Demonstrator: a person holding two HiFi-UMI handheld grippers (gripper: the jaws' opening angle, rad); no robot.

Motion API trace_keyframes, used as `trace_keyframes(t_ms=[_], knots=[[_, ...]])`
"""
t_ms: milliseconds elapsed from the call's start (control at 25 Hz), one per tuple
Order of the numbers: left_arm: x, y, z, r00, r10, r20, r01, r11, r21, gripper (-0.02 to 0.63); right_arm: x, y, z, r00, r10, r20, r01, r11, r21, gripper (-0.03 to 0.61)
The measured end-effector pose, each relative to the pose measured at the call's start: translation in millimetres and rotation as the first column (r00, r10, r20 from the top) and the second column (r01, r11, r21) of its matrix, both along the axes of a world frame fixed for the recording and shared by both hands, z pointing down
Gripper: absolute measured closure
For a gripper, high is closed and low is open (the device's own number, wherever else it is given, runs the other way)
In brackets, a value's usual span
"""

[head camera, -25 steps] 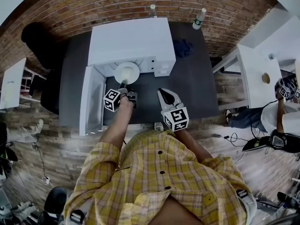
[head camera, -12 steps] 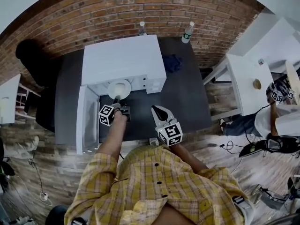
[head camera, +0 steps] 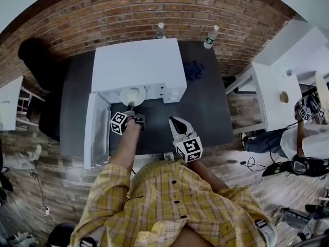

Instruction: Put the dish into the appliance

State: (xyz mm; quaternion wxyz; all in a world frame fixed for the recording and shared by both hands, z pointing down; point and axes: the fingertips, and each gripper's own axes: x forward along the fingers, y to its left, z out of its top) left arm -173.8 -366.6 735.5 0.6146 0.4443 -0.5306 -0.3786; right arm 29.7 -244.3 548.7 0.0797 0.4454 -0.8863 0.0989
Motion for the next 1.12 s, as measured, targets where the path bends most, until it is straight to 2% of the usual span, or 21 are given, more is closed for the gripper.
trace_keyframes(t_ms=[480,1120], knots=[[-4,-15,2,0.999,-0.053,-0.008,0.053,0.999,0.012,0.604,-11,-4,5,1.000,-0.022,0.002,0.022,1.000,-0.016,0.576],[-6,-28,3,0.998,-0.064,-0.012,0.064,0.998,0.012,0.603,-10,-8,10,1.000,-0.025,-0.009,0.025,0.999,-0.024,0.575]])
